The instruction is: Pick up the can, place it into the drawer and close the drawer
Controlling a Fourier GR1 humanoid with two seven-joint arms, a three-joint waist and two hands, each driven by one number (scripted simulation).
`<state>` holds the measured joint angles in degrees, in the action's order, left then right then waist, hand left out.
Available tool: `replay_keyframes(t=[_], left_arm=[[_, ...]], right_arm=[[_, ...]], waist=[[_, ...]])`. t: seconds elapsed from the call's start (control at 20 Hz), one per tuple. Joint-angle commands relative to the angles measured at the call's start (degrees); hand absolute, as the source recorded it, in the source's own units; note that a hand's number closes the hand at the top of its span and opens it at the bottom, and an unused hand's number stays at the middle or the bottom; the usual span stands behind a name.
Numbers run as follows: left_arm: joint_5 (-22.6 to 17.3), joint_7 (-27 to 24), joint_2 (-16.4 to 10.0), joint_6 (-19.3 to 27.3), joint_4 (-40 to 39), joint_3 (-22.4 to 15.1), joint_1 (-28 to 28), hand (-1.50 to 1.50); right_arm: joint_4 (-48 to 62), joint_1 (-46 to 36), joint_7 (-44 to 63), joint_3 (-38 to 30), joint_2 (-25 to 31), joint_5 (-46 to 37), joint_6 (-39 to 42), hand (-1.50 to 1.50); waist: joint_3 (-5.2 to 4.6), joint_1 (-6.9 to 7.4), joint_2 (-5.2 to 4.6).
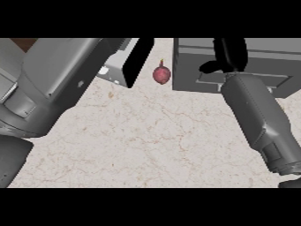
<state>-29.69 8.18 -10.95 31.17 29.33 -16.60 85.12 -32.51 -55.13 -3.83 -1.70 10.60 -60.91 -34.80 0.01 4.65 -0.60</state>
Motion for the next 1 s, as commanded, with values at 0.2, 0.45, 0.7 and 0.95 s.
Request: replay_keyframes(t=[0.2, 0.45, 0.7, 0.95], left_arm=[[0.4, 3.1, -4.2, -2.1, 7.3, -0.5, -4.6, -1.50], [0.5, 3.7, -4.9, -3.0, 11.6, -1.2, -8.4, -1.50], [1.0, 4.3, -6.6, -1.8, 14.9, -1.3, -12.3, -1.50], [0.5, 6.2, -8.5, -3.0, 21.2, -1.7, -15.7, -1.50]], right_arm=[[9.6, -8.9, -2.2, -3.6, 1.9, 0.6, -3.7, -1.50], [12.4, -14.0, -1.0, -4.5, 2.0, 0.4, -3.0, -1.50], [10.0, -15.3, -8.0, -9.0, -0.6, 7.4, -0.6, -1.50], [12.8, -14.1, -10.2, -10.2, -0.2, 7.4, -2.8, -1.50]], waist=[[0.07, 1.91, -0.53], [0.04, 2.59, -0.65], [0.13, 1.27, -0.21], [0.10, 2.23, -0.31]])
